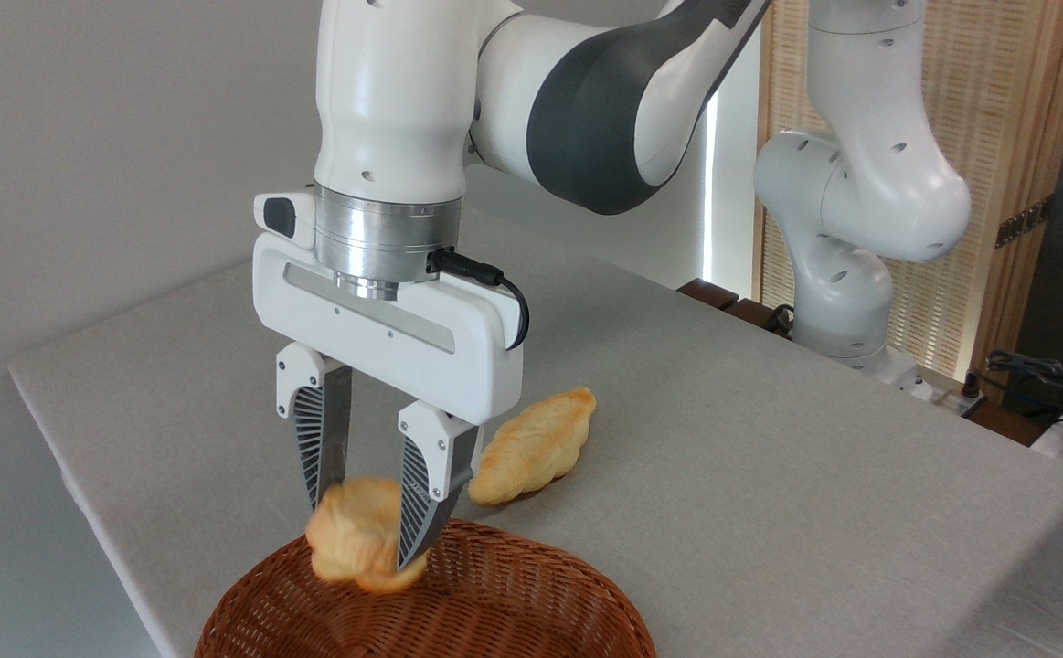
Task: Put bread into the basket
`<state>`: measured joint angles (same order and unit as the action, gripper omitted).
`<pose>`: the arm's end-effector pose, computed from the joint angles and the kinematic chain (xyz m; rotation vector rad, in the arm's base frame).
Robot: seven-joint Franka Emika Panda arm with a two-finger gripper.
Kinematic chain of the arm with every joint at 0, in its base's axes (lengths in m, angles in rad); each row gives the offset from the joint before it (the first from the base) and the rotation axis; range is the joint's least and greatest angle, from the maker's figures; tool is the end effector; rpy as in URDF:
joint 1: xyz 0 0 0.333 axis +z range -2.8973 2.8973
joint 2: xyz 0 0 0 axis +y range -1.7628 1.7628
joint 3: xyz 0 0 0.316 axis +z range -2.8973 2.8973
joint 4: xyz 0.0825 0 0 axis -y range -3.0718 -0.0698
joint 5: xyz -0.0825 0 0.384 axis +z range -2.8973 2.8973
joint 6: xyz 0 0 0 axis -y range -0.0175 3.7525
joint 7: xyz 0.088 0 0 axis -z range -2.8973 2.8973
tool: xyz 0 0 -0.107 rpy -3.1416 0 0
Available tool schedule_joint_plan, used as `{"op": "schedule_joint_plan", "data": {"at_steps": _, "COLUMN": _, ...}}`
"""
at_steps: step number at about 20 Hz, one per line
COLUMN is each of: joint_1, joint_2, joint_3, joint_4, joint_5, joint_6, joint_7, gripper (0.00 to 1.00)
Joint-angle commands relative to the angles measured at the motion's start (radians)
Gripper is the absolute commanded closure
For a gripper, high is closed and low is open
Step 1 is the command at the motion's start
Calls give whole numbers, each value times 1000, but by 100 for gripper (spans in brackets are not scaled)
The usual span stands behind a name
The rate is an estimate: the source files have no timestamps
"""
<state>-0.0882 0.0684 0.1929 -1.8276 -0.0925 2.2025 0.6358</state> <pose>0.6074 0.0579 0.5235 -2.9661 0.7424 -0.4811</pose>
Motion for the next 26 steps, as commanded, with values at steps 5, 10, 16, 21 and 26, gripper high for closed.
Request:
{"op": "schedule_joint_plan", "data": {"at_steps": 5, "joint_1": -2, "joint_2": 5, "joint_3": 0, "joint_4": 11, "joint_5": -6, "joint_6": 6, "joint_7": -18, "gripper": 0}}
{"op": "schedule_joint_plan", "data": {"at_steps": 10, "joint_1": -2, "joint_2": -15, "joint_3": -24, "joint_4": 51, "joint_5": -4, "joint_6": -102, "joint_7": -21, "gripper": 0}}
{"op": "schedule_joint_plan", "data": {"at_steps": 16, "joint_1": -2, "joint_2": -15, "joint_3": -39, "joint_4": 186, "joint_5": -6, "joint_6": -389, "joint_7": -19, "gripper": 0}}
{"op": "schedule_joint_plan", "data": {"at_steps": 21, "joint_1": -5, "joint_2": -22, "joint_3": -75, "joint_4": 183, "joint_5": -1, "joint_6": -483, "joint_7": -13, "gripper": 0}}
{"op": "schedule_joint_plan", "data": {"at_steps": 26, "joint_1": -10, "joint_2": -12, "joint_3": -148, "joint_4": 180, "joint_5": 134, "joint_6": -501, "joint_7": 13, "gripper": 0}}
